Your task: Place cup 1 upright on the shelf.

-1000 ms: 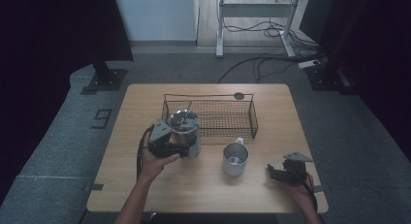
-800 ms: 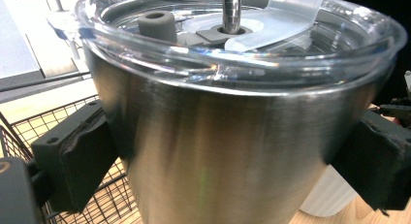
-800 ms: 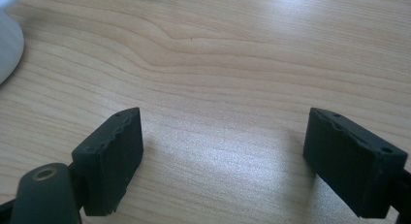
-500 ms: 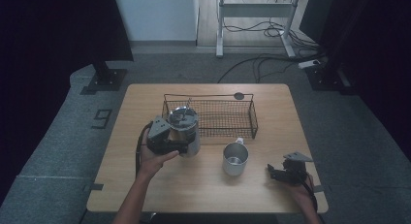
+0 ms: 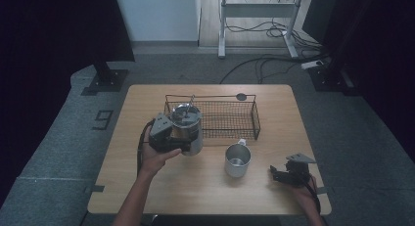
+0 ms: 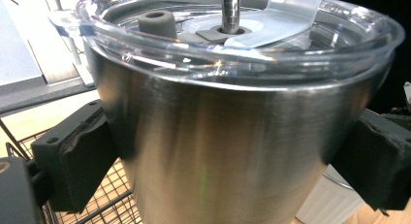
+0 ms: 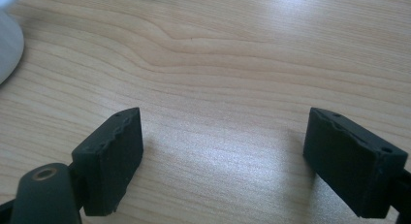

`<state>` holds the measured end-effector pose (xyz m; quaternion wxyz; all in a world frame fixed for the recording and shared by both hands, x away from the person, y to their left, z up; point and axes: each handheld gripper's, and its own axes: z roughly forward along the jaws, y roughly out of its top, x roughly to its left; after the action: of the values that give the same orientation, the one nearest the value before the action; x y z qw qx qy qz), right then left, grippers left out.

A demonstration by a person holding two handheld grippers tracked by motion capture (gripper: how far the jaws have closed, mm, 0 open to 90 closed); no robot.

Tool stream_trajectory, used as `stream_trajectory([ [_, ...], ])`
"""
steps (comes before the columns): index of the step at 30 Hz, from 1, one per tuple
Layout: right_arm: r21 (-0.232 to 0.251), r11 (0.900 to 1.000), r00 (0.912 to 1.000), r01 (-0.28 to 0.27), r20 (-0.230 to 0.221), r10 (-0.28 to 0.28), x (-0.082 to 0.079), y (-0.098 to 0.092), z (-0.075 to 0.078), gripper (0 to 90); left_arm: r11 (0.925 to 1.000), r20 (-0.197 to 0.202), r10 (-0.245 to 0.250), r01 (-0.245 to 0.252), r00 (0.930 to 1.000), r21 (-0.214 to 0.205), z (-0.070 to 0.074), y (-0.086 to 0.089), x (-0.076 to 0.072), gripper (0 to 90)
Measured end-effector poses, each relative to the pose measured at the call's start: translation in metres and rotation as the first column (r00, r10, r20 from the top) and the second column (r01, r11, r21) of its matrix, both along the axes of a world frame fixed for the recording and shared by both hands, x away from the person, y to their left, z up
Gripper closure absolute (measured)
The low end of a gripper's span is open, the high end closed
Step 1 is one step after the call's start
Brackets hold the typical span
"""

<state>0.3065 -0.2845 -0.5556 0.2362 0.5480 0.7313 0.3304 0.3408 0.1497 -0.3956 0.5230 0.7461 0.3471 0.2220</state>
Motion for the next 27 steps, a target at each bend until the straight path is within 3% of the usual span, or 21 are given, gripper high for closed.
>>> stream_trajectory([
  [27,0.000,1.0000,1.0000,0.000,0.000,0.000,0.000,0.000,0.000,14.1,0.9997,-0.024,0.022,-0.022,0.9995,0.004,0.000,-0.003,0.022,4.4],
])
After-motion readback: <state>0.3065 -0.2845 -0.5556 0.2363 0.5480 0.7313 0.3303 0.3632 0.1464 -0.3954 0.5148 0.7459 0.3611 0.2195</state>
